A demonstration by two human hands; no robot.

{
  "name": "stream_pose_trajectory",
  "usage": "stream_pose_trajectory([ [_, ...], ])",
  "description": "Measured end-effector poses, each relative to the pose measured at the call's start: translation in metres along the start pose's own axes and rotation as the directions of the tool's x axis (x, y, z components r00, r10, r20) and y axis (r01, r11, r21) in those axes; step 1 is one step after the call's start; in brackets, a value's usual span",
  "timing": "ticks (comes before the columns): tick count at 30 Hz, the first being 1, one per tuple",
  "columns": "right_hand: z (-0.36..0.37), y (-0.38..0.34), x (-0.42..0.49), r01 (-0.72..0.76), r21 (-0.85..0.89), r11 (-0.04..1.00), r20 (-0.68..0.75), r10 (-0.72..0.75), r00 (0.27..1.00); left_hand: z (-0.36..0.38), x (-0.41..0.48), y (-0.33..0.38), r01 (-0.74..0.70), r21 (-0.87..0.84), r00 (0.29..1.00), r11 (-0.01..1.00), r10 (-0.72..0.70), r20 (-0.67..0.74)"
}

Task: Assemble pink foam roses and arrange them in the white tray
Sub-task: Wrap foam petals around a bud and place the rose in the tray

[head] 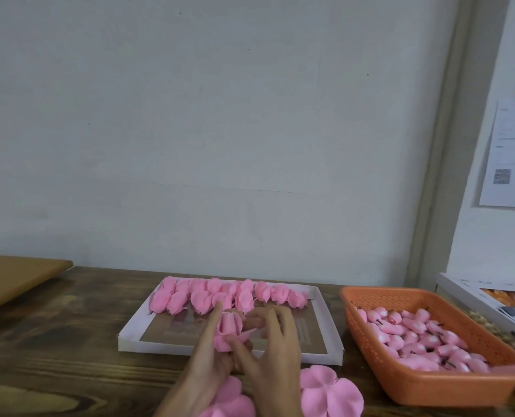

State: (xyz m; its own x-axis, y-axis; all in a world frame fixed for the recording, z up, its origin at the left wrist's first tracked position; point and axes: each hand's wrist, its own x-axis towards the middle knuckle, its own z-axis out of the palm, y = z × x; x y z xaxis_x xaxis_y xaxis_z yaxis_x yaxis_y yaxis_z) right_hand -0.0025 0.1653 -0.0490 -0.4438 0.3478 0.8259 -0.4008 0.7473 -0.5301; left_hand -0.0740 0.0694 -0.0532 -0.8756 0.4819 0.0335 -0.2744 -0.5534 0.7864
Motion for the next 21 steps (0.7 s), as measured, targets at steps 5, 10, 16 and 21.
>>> stream_pose_trajectory([
  [5,-0.003,-0.001,0.000,0.063,-0.028,0.998,0.077,-0.061,0.995,-0.003,0.000,0.002,0.024,-0.069,0.999,0.997,-0.027,-0.034],
  [10,-0.007,-0.004,0.003,0.129,-0.014,0.992,0.171,-0.125,0.977,-0.003,-0.003,0.005,0.049,-0.141,0.997,0.989,-0.057,-0.056],
  [16,-0.012,-0.001,0.003,0.092,0.044,0.995,0.278,-0.101,0.955,-0.001,-0.003,0.008,0.073,-0.140,0.996,0.987,-0.080,-0.049],
  [21,-0.012,-0.002,0.003,0.049,0.030,0.998,0.265,-0.055,0.963,-0.001,-0.003,0.008,0.082,-0.113,0.995,0.990,-0.087,-0.039],
])
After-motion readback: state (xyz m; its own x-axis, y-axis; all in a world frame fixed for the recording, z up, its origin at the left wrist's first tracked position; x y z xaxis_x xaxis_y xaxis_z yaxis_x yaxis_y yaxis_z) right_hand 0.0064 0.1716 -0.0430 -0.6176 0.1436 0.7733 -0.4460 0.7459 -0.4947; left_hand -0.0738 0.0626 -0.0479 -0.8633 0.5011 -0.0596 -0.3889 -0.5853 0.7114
